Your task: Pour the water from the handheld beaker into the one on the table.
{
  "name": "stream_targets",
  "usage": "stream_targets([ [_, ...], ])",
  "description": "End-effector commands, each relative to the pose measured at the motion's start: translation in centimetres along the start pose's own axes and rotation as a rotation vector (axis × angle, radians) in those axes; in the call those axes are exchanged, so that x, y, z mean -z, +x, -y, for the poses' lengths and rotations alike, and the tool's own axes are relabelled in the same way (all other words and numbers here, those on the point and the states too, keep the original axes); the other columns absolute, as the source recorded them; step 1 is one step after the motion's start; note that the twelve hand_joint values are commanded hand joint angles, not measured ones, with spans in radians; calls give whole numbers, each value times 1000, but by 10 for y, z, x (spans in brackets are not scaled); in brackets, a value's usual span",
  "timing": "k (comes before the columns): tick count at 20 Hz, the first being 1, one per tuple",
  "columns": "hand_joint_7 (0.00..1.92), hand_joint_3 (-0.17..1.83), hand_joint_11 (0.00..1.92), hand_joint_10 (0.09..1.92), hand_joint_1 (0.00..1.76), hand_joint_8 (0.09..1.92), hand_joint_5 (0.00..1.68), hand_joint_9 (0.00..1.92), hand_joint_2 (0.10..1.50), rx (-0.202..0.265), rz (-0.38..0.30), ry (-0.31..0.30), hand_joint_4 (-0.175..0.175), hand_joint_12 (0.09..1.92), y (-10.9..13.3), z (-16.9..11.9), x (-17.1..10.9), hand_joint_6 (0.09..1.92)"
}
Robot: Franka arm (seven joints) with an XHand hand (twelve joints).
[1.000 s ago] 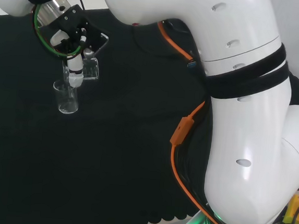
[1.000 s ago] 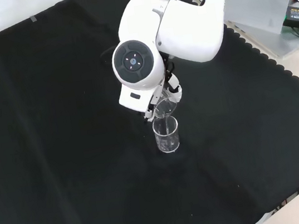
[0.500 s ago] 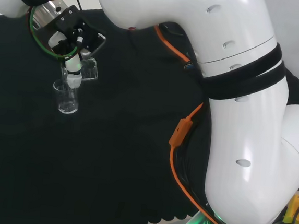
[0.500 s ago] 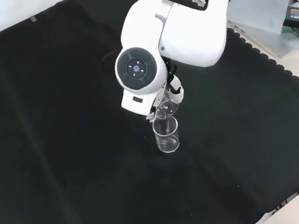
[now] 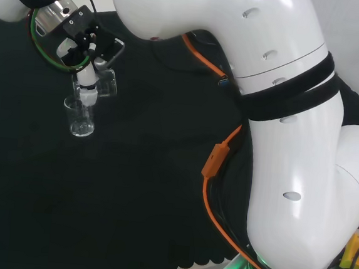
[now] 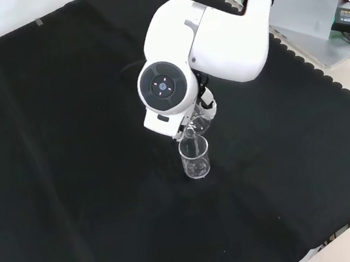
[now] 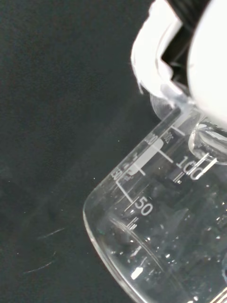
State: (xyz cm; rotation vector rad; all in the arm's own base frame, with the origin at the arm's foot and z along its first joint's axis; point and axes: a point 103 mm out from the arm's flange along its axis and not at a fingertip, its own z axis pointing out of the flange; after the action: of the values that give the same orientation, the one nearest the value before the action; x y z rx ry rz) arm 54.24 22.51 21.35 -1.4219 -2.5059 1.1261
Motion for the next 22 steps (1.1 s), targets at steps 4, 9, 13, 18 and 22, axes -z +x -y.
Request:
stream_targets([
  [4, 1909, 683, 1456, 87, 1189, 87, 1588, 1788, 565, 0, 2, 21, 117, 717, 1, -1, -1, 87],
  [9, 1909, 683, 1456, 87, 1188, 87, 1588, 1788, 565, 1, 6, 37, 118, 716, 0, -1, 0, 87],
  [13, 1910, 682, 1456, 87, 1188, 87, 1588, 1789, 565, 7, 7, 36, 119, 715, 2, -1, 2, 87],
  [18, 1910, 682, 1458, 87, 1188, 87, 1588, 1790, 566, 11, 6, 49, 120, 715, 5, -3, 3, 87],
  [22, 1910, 681, 1458, 87, 1188, 87, 1588, 1790, 566, 10, 10, 62, 121, 715, 5, -4, 3, 87],
])
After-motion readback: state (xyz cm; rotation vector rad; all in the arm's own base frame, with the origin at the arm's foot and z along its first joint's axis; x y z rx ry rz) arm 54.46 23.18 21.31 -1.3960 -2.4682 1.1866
